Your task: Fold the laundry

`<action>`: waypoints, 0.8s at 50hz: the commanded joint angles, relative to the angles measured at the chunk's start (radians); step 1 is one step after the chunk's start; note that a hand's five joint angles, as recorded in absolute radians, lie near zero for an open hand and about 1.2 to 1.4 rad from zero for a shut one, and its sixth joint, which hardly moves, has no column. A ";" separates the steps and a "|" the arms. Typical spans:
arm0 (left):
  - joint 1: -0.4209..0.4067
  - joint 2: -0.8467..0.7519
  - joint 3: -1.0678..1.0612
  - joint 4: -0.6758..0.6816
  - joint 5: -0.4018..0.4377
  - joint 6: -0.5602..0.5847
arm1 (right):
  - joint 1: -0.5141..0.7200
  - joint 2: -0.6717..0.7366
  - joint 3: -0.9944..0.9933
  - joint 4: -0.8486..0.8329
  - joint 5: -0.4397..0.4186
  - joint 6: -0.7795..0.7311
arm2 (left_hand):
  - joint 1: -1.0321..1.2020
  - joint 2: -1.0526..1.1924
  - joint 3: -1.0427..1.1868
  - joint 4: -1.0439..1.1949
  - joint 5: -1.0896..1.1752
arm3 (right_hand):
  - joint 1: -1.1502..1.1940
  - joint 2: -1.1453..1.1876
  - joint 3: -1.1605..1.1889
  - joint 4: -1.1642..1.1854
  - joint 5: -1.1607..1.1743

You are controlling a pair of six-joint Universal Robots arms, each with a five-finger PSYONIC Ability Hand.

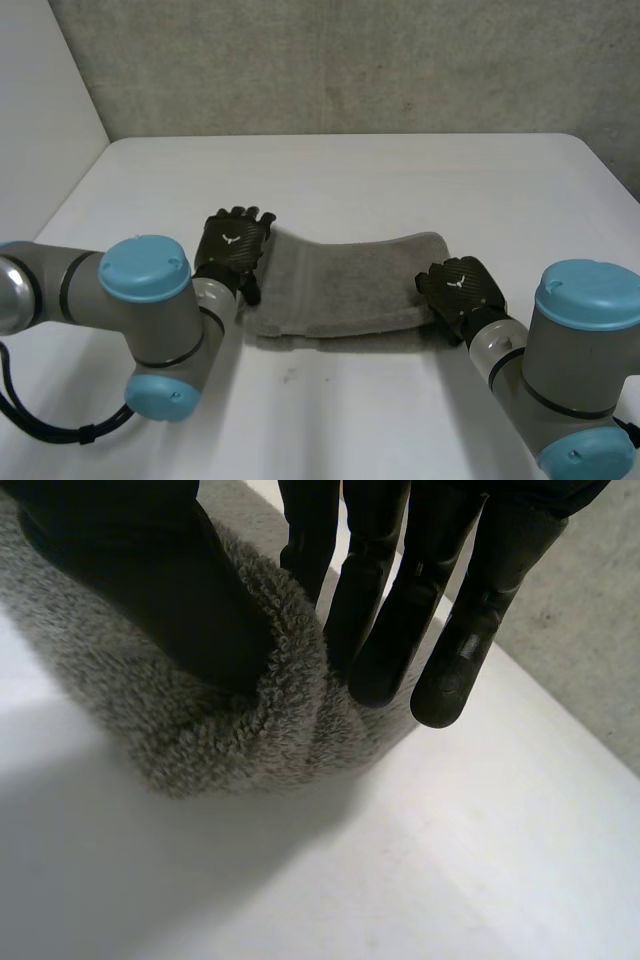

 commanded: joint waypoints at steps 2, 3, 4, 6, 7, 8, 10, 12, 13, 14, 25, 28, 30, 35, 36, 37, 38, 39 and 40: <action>-0.009 0.098 -0.099 0.001 0.007 -0.007 | 0.008 -0.018 -0.059 0.002 0.040 -0.213 | 0.031 0.024 0.024 0.025 0.007 | 0.488 0.232 0.218 0.210 0.252; -0.009 0.123 -0.113 0.001 0.007 -0.008 | 0.008 -0.018 -0.059 0.002 0.040 -0.213 | 0.028 0.021 0.021 0.022 0.004 | 0.488 0.232 0.218 0.210 0.252; -0.009 0.154 -0.130 0.001 0.007 -0.010 | 0.009 -0.017 -0.082 0.002 0.048 -0.251 | 0.022 0.015 0.015 0.016 -0.001 | 0.488 0.232 0.218 0.210 0.252; -0.009 0.183 -0.147 0.001 0.009 -0.010 | 0.016 -0.015 -0.109 0.002 0.055 -0.291 | 0.019 0.012 0.012 0.013 -0.004 | 0.488 0.232 0.218 0.210 0.252; -0.004 0.212 -0.164 -0.001 0.009 -0.011 | 0.034 -0.011 -0.141 0.002 0.062 -0.331 | 0.016 0.009 0.009 0.010 -0.007 | 0.488 0.232 0.218 0.210 0.252; -0.004 0.213 -0.164 -0.001 0.009 -0.011 | 0.034 -0.011 -0.142 0.002 0.062 -0.331 | 0.016 0.009 0.009 0.010 -0.007 | 0.488 0.232 0.218 0.210 0.252; -0.001 0.243 -0.184 -0.001 0.009 -0.013 | 0.110 0.009 -0.221 0.002 0.062 -0.417 | 0.016 0.009 0.009 0.010 -0.007 | 0.488 0.232 0.218 0.210 0.252; 0.023 0.297 -0.225 -0.001 0.009 -0.013 | 0.156 0.029 -0.267 0.004 0.060 -0.461 | 0.007 0.000 0.000 0.002 -0.016 | 0.488 0.232 0.218 0.210 0.252; 0.023 0.297 -0.225 -0.001 0.009 -0.013 | 0.157 0.029 -0.268 0.004 0.060 -0.462 | 0.007 0.000 0.000 0.002 -0.016 | 0.488 0.232 0.218 0.210 0.252; 0.049 0.320 -0.249 -0.002 0.009 -0.011 | 0.201 0.053 -0.309 0.007 0.048 -0.498 | 0.007 0.000 0.000 0.002 -0.016 | 0.488 0.232 0.218 0.210 0.252; 0.184 0.410 -0.346 -0.004 0.015 -0.016 | 0.454 0.290 -0.475 0.013 -0.193 -0.554 | 0.004 -0.003 -0.003 -0.001 -0.019 | 0.488 0.232 0.218 0.210 0.252; 0.209 0.420 -0.365 -0.004 0.033 -0.025 | 0.464 0.316 -0.481 0.008 -0.244 -0.549 | 0.004 -0.003 -0.003 -0.001 -0.019 | 0.488 0.232 0.218 0.210 0.252; 0.215 0.424 -0.369 -0.004 0.046 -0.031 | 0.464 0.318 -0.488 0.008 -0.242 -0.543 | 0.004 -0.003 -0.003 -0.001 -0.019 | 0.488 0.232 0.218 0.210 0.252; 0.215 0.429 -0.366 -0.004 0.083 -0.050 | 0.454 0.273 -0.495 0.007 -0.193 -0.488 | 0.007 0.000 0.000 0.002 -0.016 | -0.301 -0.556 -0.570 -0.578 -0.536; 0.215 0.429 -0.357 -0.004 0.089 -0.059 | 0.448 0.234 -0.490 0.007 -0.160 -0.429 | 0.007 0.000 0.000 0.002 -0.016 | -0.632 -0.888 -0.902 -0.910 -0.868; 0.215 0.429 -0.357 -0.004 0.089 -0.059 | 0.435 0.191 -0.479 0.008 -0.112 -0.348 | 0.007 0.000 0.000 0.002 -0.016 | -0.734 -0.990 -1.004 -1.012 -0.969; 0.212 0.429 -0.349 -0.002 0.093 -0.067 | 0.434 0.190 -0.479 0.008 -0.112 -0.347 | 0.007 0.000 0.000 0.002 -0.016 | -0.734 -0.990 -1.004 -1.012 -0.969; 0.203 0.429 -0.340 -0.001 0.096 -0.073 | 0.406 0.145 -0.472 0.014 -0.063 -0.250 | 0.010 0.003 0.003 0.004 -0.013 | -0.734 -0.990 -1.004 -1.012 -0.969; 0.203 0.429 -0.340 -0.001 0.096 -0.073 | 0.405 0.144 -0.472 0.014 -0.063 -0.249 | 0.010 0.003 0.003 0.004 -0.013 | -0.734 -0.990 -1.004 -1.012 -0.969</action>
